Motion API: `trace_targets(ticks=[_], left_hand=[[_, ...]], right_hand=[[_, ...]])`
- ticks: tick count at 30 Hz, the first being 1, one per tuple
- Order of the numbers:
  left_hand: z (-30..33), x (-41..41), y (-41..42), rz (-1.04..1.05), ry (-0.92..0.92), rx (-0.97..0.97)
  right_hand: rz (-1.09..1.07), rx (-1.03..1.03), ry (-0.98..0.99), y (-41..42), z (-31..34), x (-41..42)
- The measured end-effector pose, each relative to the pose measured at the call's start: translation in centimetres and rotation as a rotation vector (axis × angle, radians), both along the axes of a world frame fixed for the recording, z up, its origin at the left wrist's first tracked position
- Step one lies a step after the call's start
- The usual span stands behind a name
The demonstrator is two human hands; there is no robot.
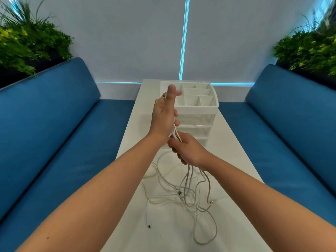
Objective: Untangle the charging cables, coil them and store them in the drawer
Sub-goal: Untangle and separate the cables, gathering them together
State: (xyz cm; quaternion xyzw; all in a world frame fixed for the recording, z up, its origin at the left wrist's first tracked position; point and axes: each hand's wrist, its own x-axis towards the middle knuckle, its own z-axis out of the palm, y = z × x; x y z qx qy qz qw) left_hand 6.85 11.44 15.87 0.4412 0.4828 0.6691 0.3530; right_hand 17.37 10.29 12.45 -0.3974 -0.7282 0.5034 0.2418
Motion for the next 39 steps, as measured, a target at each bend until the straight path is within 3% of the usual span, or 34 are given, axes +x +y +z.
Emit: trace_targets(ticks=[3,9,13,17,22,27,32,35,39], left_hand=[[-0.4,0.3,0.1,-0.018,0.002,-0.021],[-1.9,0.9,-0.3,-0.12,0.252,-0.061],[-1.3,-0.2,0.2,-0.219,0.094,-0.103],[-0.6,-0.2,0.5,-0.222,-0.054,-0.073],[-1.0,1.5,0.2,-0.085,0.098,-0.105],[-1.0,2.0,-0.2,-0.094,0.115,-0.165],[-1.5,0.8,-0.6,-0.326,0.324,-0.127],[-1.7,-0.3,-0.5,-0.237,0.445,-0.12],[-1.3,0.6,-0.3,-0.26,0.083,-0.105]], right_hand=[[-0.005,0.006,-0.017,0.0,0.0,0.2],[-0.002,0.009,-0.049,0.4,0.5,0.5],[-0.077,0.125,-0.074,0.6,-0.1,0.8],[-0.112,0.052,-0.099,0.6,0.1,1.1],[-0.102,-0.054,-0.033,1.0,1.3,0.9],[-0.061,-0.076,-0.011,1.3,0.9,1.3],[-0.024,0.0,-0.007,1.3,0.4,1.8],[0.008,0.043,0.012,1.5,0.6,2.2],[0.116,-0.006,-0.003,1.4,0.6,1.7]])
